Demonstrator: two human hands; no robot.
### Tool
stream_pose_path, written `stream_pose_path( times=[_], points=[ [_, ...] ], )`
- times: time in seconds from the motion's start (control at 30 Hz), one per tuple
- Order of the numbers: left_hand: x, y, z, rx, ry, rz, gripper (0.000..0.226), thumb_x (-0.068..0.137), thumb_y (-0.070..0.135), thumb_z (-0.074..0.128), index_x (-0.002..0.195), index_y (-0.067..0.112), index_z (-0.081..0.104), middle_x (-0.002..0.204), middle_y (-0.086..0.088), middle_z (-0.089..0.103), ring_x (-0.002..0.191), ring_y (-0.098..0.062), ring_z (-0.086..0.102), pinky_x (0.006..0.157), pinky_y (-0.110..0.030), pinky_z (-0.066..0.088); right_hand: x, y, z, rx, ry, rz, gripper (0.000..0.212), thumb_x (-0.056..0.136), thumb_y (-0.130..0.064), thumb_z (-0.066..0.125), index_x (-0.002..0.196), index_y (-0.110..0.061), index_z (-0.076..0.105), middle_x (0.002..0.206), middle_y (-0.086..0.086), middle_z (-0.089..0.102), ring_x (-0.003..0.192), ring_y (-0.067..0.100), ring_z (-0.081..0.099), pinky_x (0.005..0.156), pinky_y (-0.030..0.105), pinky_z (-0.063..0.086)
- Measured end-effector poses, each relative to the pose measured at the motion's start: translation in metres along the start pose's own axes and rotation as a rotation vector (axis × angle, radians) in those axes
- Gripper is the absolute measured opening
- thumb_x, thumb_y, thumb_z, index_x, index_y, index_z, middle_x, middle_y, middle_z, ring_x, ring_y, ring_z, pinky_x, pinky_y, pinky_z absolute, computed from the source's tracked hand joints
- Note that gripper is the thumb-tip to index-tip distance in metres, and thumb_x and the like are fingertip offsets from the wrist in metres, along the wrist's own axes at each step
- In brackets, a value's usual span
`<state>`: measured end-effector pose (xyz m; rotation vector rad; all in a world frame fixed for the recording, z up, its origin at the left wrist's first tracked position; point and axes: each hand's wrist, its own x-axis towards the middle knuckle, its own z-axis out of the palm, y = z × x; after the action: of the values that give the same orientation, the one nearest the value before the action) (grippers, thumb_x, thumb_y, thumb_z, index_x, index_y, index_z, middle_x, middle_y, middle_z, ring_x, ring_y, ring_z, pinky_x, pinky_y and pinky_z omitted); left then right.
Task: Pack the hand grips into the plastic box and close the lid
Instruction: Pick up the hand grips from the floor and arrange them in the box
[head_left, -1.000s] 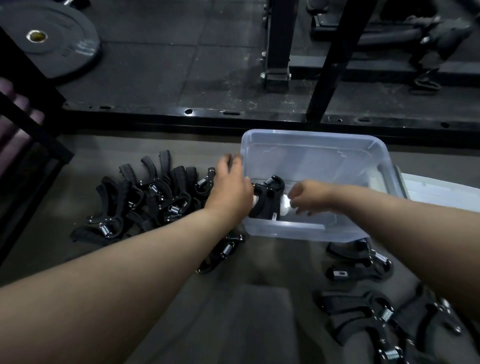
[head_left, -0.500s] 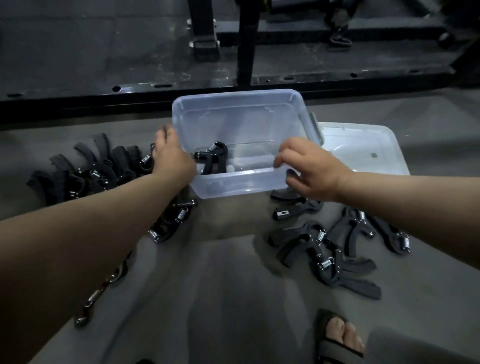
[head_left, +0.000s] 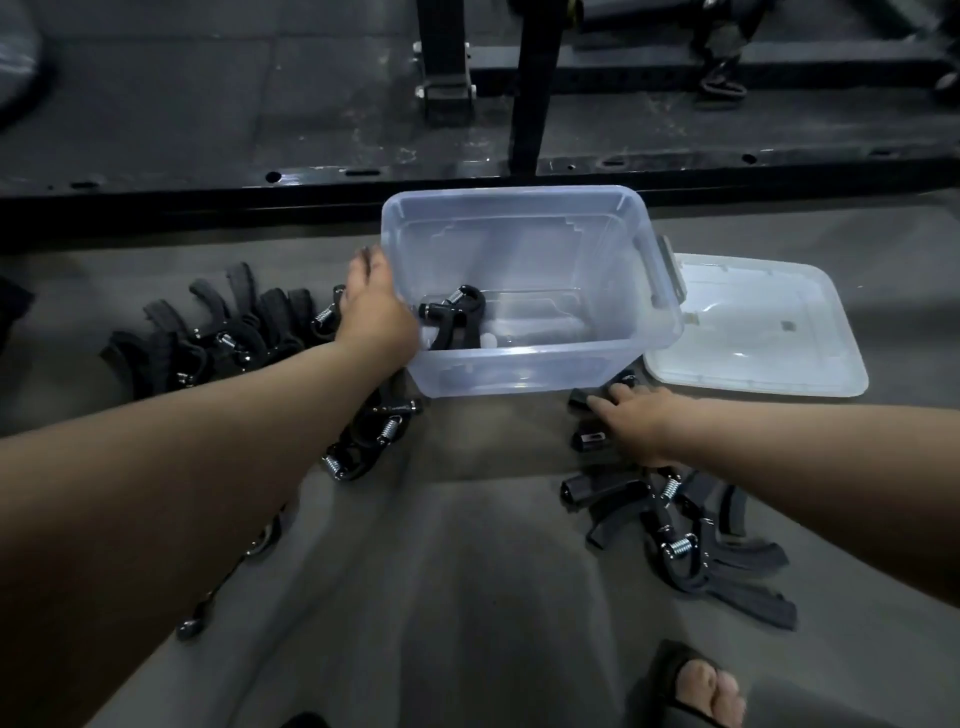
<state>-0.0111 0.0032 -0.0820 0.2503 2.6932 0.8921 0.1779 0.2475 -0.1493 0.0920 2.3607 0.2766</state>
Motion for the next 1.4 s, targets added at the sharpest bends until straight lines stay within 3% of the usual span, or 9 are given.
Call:
stream_pose_path(
  times=[0.33,0.53,0.7,0.83,0.97,1.13,1.23,1.33,1.4],
  points=[
    [-0.003,-0.004,0.003,-0.021,0.081,0.113,0.061,0.100,0.016,0.029,0.157,0.011,0.006,0.164,-0.008,0.001,0.150,-0.028,0.005,0.120,-0.035,0.006,0.022,-0.022,-0.006,-0.160,0.171,-0.021,0.094,0.076,-0.041,0.066,0.149,-0.013,0.013,0.130,0.016,0.045,0.117,0.032,0.047,0.095,0.039,0.037],
    [-0.001,-0.010,0.005,-0.009,0.107,0.190,0.055,0.102,0.012,0.024,0.156,0.008,0.011,0.164,-0.008,0.012,0.150,-0.021,0.008,0.123,-0.035,0.005,-0.002,-0.023,-0.028,-0.312,0.088,-0.334,0.046,0.092,-0.033,0.054,0.135,-0.021,0.040,0.131,0.009,0.046,0.119,0.030,0.049,0.094,0.037,0.040],
    [-0.001,-0.012,0.007,-0.014,0.088,0.171,0.055,0.103,0.015,0.023,0.156,0.010,0.011,0.164,-0.006,0.012,0.151,-0.024,0.006,0.123,-0.036,0.006,-0.027,-0.023,-0.067,-0.281,-0.027,-0.427,0.053,0.088,-0.034,0.063,0.132,-0.017,0.041,0.125,0.009,0.052,0.112,0.031,0.056,0.082,0.037,0.046],
    [-0.001,-0.012,0.008,-0.005,0.076,0.155,0.055,0.103,0.016,0.021,0.157,0.011,0.009,0.164,-0.003,0.011,0.151,-0.023,0.004,0.121,-0.033,0.005,-0.054,-0.019,-0.123,0.141,0.089,-0.488,0.036,0.081,-0.042,0.071,0.105,-0.028,0.048,0.093,-0.006,0.063,0.081,0.019,0.061,0.066,0.032,0.046],
    [-0.004,-0.009,0.006,-0.006,0.054,0.139,0.055,0.103,0.016,0.021,0.157,0.012,0.008,0.164,-0.003,0.009,0.151,-0.023,0.003,0.122,-0.034,0.004,-0.072,-0.007,-0.171,0.945,0.144,-0.556,0.030,0.082,-0.026,0.077,0.101,-0.018,0.055,0.069,0.011,0.067,0.054,0.022,0.059,0.050,0.033,0.046],
    [-0.004,-0.007,0.004,-0.011,0.043,0.135,0.056,0.103,0.015,0.023,0.157,0.014,0.008,0.165,-0.001,0.008,0.151,-0.023,0.002,0.121,-0.034,0.004,-0.070,0.000,-0.188,1.777,0.161,-0.330,0.030,0.081,-0.022,0.069,0.108,-0.014,0.058,0.080,0.013,0.066,0.054,0.017,0.059,0.049,0.023,0.052],
    [-0.005,-0.005,0.003,-0.030,0.037,0.099,0.057,0.103,0.015,0.023,0.157,0.017,0.008,0.165,0.002,0.007,0.151,-0.021,0.001,0.121,-0.036,0.005,-0.047,-0.006,-0.179,2.210,0.149,-0.096,0.023,0.087,-0.017,0.066,0.109,-0.014,0.057,0.098,0.009,0.068,0.076,0.019,0.070,0.065,0.026,0.060],
    [-0.003,-0.002,0.004,-0.044,0.077,0.093,0.056,0.100,0.012,0.026,0.155,0.014,0.015,0.163,-0.001,0.017,0.150,-0.022,0.008,0.122,-0.040,0.012,-0.021,-0.012,-0.172,2.365,0.069,0.130,0.009,0.094,-0.006,0.059,0.102,-0.002,0.057,0.104,0.014,0.060,0.094,0.024,0.065,0.072,0.033,0.061],
    [0.003,0.002,0.003,-0.065,0.115,0.082,0.059,0.095,0.006,0.030,0.154,0.011,0.021,0.160,-0.005,0.023,0.148,-0.023,0.013,0.121,-0.040,0.014,-0.003,-0.020,-0.171,2.375,0.021,0.263,0.009,0.095,-0.003,0.056,0.089,0.003,0.057,0.099,0.013,0.055,0.085,0.021,0.060,0.082,0.032,0.058]
  ],
)
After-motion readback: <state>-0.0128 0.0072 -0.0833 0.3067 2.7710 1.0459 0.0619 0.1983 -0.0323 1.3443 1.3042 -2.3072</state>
